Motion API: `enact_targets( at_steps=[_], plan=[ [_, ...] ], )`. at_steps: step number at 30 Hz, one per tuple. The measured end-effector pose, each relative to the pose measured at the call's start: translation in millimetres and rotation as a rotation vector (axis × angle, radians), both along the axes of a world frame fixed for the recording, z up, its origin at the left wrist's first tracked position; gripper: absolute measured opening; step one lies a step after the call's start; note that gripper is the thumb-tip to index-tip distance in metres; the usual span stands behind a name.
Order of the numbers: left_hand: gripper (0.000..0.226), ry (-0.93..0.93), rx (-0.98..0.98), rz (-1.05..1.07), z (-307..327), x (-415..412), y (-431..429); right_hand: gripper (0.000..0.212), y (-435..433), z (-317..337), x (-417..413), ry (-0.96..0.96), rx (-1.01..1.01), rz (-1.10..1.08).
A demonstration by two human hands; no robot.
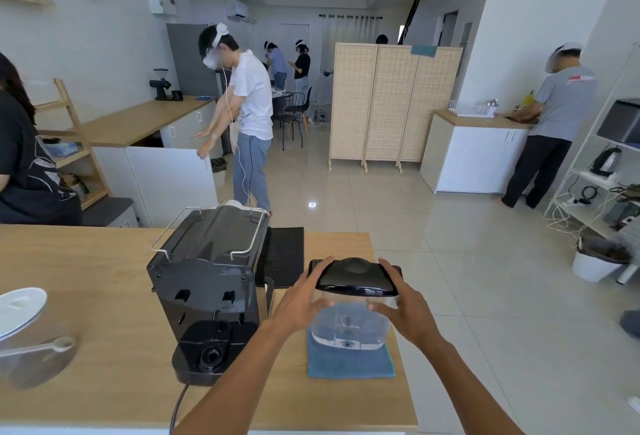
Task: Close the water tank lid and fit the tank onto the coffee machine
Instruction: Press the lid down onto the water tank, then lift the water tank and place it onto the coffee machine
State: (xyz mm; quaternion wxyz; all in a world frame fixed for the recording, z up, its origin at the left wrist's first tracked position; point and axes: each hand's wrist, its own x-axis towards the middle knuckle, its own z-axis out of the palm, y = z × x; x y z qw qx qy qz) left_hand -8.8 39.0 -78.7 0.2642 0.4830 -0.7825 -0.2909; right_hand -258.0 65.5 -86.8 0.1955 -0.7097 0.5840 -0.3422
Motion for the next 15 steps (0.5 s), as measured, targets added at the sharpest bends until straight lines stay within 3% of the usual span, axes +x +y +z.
enact_targets(
  at_steps=[15],
  plan=[
    [0.082,0.032,-0.085,0.082,34,56,61,0.09,51,48,43,0.074,-0.111,-0.002]
  ],
)
